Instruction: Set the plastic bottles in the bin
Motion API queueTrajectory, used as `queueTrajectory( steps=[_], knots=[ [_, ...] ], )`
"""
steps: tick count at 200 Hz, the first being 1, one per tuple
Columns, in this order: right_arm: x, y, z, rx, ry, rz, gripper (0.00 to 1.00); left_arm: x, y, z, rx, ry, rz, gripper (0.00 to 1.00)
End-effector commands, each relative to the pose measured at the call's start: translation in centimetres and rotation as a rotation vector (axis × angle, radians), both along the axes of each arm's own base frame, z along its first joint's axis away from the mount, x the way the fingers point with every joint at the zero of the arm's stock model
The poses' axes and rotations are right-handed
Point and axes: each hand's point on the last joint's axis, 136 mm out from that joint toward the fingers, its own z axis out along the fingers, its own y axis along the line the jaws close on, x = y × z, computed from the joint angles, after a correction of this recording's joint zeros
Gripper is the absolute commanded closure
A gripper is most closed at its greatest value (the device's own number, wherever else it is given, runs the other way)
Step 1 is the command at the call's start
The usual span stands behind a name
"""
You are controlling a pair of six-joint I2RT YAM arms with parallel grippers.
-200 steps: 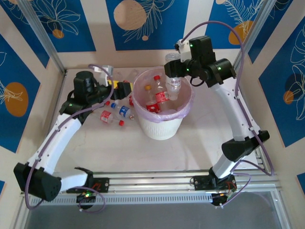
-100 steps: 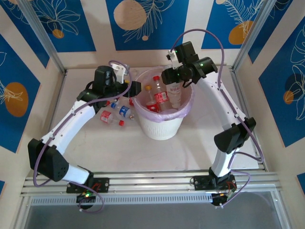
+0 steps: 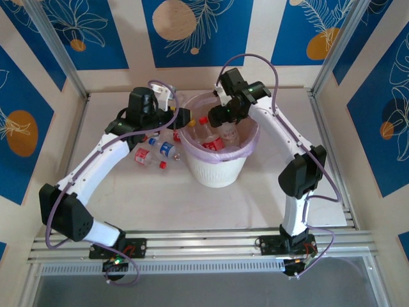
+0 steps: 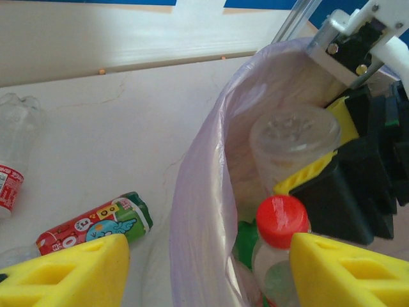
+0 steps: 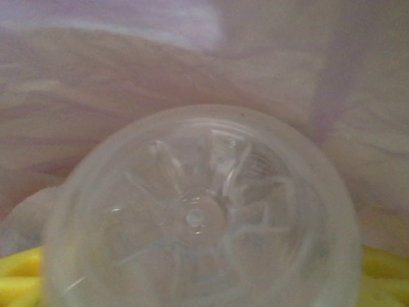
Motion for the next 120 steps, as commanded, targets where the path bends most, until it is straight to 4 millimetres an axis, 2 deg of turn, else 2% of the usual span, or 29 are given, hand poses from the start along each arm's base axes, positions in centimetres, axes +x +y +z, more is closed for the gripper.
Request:
queueTrajectory(
  steps=[1,30,81,120],
  knots=[
    [-0.7,0.6,0.5,0.014,0.001,0.036,0.18,-0.2,-0.8,-0.1,-0.003,0.001,-0.030,0.33],
    [-0.8,1.0,3.2,0.055,-0.052,0.060,0.14,-0.2,-0.9,0.1,-0.007,-0.001,-0.033,0.33],
    [-2.1,0.7,8.5,0.098,-0.152,0.091,0.13,-0.2,-1.2,0.0,-0.019,0.005,-0.033,0.34],
    [-4.1,-1.0,13.5,0.143,-0.249,0.059,0.13,-0.2,-1.8,-0.4,-0.026,0.023,-0.021,0.35]
  ],
)
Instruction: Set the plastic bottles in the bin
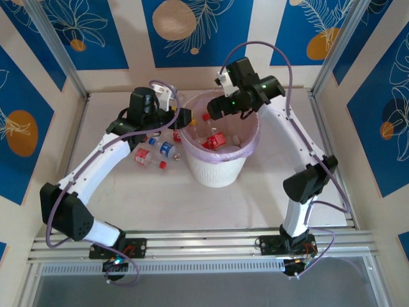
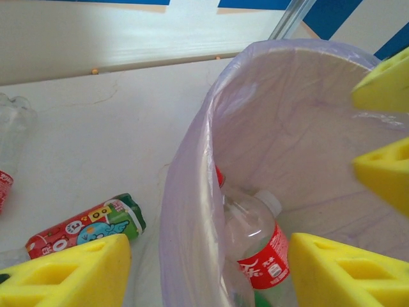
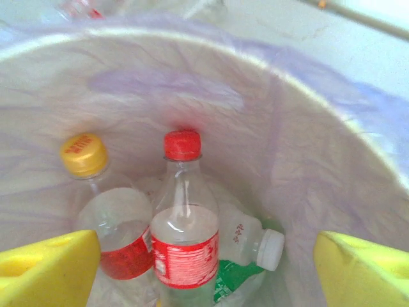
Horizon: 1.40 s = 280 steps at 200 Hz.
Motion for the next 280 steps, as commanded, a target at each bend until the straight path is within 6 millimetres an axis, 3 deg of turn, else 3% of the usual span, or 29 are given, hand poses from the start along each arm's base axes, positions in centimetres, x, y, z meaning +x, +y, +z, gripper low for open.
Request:
queueTrajectory(
  steps=[1,33,66,136,161,186,211,232,260,280],
  knots=[
    [-2.6,-1.3,5.2,0.052,-0.091,0.000,0.14,-0.1,-1.1,-0.4,-0.008,0.019,-0.009,0.35],
    [-3.7,-6.3,6.4,0.025,-0.096,-0.148,0.16,-0.3,-1.9,-0.8,-0.010,0.032,-0.006,0.35],
    [-4.7,-10.2,3.9,0.020,-0.002,-0.272,0.18,-0.5,-3.1,-1.2,-0.018,0.046,-0.019,0.35],
    [-4.7,-13.9,-0.5,0.155,0.095,-0.368,0.29,-0.7,-7.6,-2.2,-0.006,0.065,-0.078,0.35],
    [-4.9,-14.5,-0.5,0.187,0.084,-0.370,0.31,-0.6,-8.3,-2.0,0.005,0.062,-0.083,0.33],
    [-4.8,-14.3,0.1,0.205,0.065,-0.352,0.32,-0.6,-7.7,-0.7,0.025,0.031,-0.071,0.24],
    [-4.6,-14.2,0.4,0.214,0.056,-0.345,0.32,-0.6,-5.8,1.8,0.072,-0.023,-0.013,0.00],
    [-4.4,-14.1,0.2,0.217,0.056,-0.338,0.30,-0.8,-2.8,4.5,0.105,-0.076,0.089,0.00],
    [-4.0,-14.0,0.5,0.223,0.037,-0.326,0.25,-1.1,4.3,6.1,0.139,-0.043,0.323,0.00],
    [-4.0,-14.0,0.8,0.226,0.025,-0.319,0.23,-1.1,10.3,4.2,0.076,0.054,0.498,0.00]
  ],
)
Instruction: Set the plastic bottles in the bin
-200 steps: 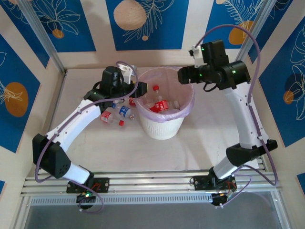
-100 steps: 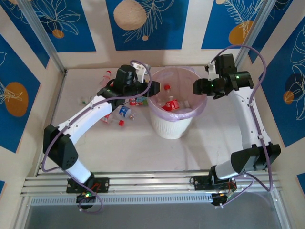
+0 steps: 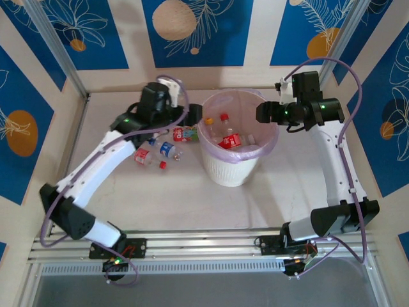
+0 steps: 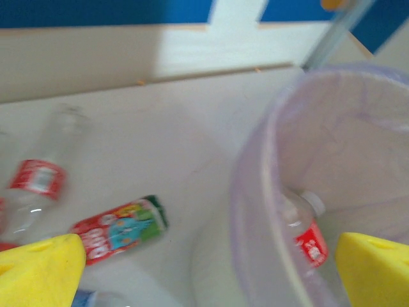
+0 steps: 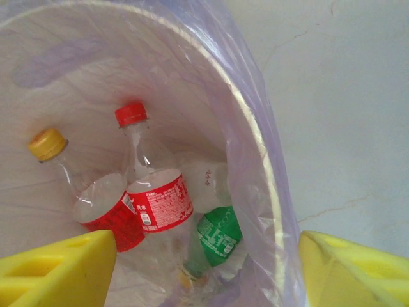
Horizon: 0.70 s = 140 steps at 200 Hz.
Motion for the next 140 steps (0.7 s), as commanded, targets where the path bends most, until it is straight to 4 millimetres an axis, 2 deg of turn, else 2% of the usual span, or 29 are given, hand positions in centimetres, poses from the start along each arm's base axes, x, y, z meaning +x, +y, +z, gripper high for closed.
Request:
queueTrajectory(
  steps=[1,15,27,41,57,108,140],
  knots=[
    [0.0,0.3,1.0,0.019,-0.039,0.029,0.23,-0.3,8.8,-0.4,-0.046,0.067,0.293,0.00],
    [-0.1,0.2,1.4,0.016,-0.051,0.030,0.22,-0.5,12.2,-3.0,-0.172,0.146,0.414,0.00],
    [-0.4,0.0,1.8,0.017,-0.067,0.031,0.21,-0.5,14.8,-6.4,-0.278,0.204,0.539,0.00],
    [-0.7,-0.1,2.2,0.028,-0.083,0.033,0.21,-0.5,16.4,-10.6,-0.433,0.295,0.657,0.00],
    [-1.1,-0.3,2.9,0.046,-0.102,0.033,0.21,-0.5,17.6,-14.7,-0.488,0.373,0.789,0.00],
    [-2.4,-0.4,3.6,0.083,-0.133,0.040,0.21,1.2,18.1,-23.2,-0.525,0.551,0.993,0.00],
    [-2.8,-0.6,3.4,0.085,-0.132,0.033,0.21,1.5,17.8,-26.5,-0.539,0.609,1.049,0.00]
  ],
)
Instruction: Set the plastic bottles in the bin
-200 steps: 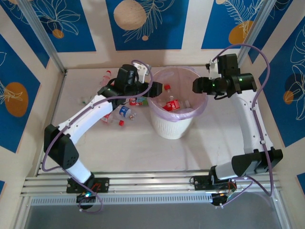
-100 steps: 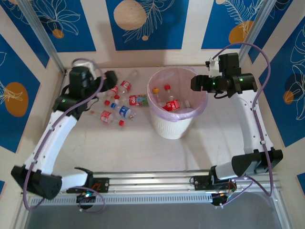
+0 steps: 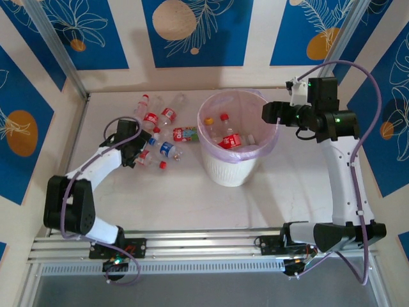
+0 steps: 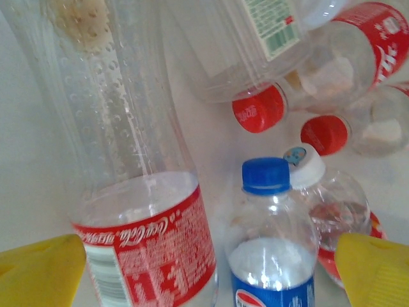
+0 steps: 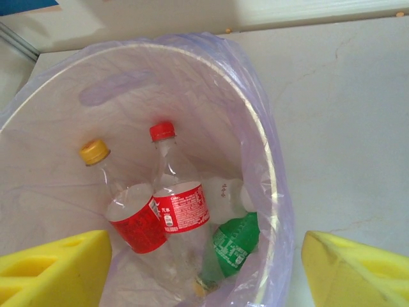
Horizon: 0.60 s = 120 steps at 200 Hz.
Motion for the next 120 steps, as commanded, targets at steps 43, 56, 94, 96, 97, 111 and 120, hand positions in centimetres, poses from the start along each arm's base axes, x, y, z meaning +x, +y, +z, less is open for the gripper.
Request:
queueTrajectory(
  steps=[43,56,94,96,97,111,120],
  knots=[
    [-0.7,-0.4,-0.3,0.016,0.004,0.005,0.21,-0.1,-0.3,-4.0,-0.037,0.059,0.134,0.03],
    [-0.8,-0.4,-0.3,0.017,0.004,0.003,0.22,-0.3,-0.2,-4.6,-0.039,0.069,0.144,0.04],
    [-0.8,-0.5,-0.4,0.017,0.006,0.001,0.22,-0.8,-0.4,-6.5,-0.056,0.098,0.172,0.13],
    [-0.8,-0.5,-0.5,0.017,0.007,0.002,0.22,-0.8,-0.4,-6.6,-0.057,0.100,0.172,0.14],
    [-0.7,-0.5,-0.5,0.017,0.007,0.002,0.22,-0.9,-0.4,-6.7,-0.056,0.101,0.172,0.14],
    [-0.7,-0.4,-0.4,0.021,0.007,0.004,0.22,-0.9,-0.6,-7.2,-0.061,0.111,0.161,0.19],
    [-0.8,-0.4,-0.2,0.024,0.006,0.005,0.22,-0.9,-0.7,-7.4,-0.065,0.115,0.159,0.23]
  ],
)
